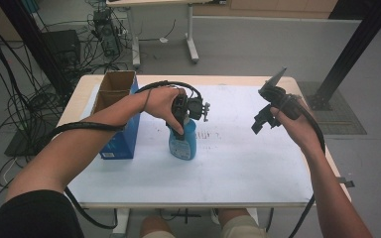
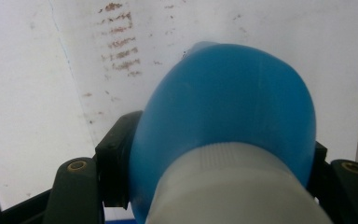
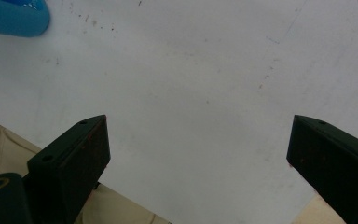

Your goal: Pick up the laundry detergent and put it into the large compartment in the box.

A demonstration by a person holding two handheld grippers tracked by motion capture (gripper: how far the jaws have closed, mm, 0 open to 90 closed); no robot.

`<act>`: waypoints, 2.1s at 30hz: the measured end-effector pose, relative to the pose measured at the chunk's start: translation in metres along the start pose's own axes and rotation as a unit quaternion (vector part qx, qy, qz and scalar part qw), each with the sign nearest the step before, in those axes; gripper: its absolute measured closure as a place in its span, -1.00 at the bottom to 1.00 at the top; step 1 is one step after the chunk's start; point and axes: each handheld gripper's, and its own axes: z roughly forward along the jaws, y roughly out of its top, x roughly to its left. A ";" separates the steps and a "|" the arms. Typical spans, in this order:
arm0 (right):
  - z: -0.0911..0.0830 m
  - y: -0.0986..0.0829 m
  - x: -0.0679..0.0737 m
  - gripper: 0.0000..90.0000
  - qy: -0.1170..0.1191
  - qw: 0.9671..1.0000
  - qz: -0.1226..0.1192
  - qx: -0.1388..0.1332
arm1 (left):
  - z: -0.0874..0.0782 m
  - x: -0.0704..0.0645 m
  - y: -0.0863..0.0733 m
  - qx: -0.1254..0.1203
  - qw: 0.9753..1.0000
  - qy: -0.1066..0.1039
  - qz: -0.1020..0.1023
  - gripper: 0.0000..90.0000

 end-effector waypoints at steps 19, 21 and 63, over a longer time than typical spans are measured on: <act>0.000 0.000 0.001 -0.86 -0.001 1.000 -0.001 -0.001 | 0.000 0.000 0.001 0.003 1.000 0.000 -0.001 -0.22; -0.001 0.000 0.001 -0.86 -0.001 1.000 -0.001 -0.002 | 0.000 0.001 0.002 0.004 1.000 -0.001 -0.001 -0.22; -0.001 -0.001 0.005 -0.86 -0.004 1.000 -0.003 -0.001 | 0.000 0.000 0.000 0.001 1.000 -0.001 -0.005 -0.22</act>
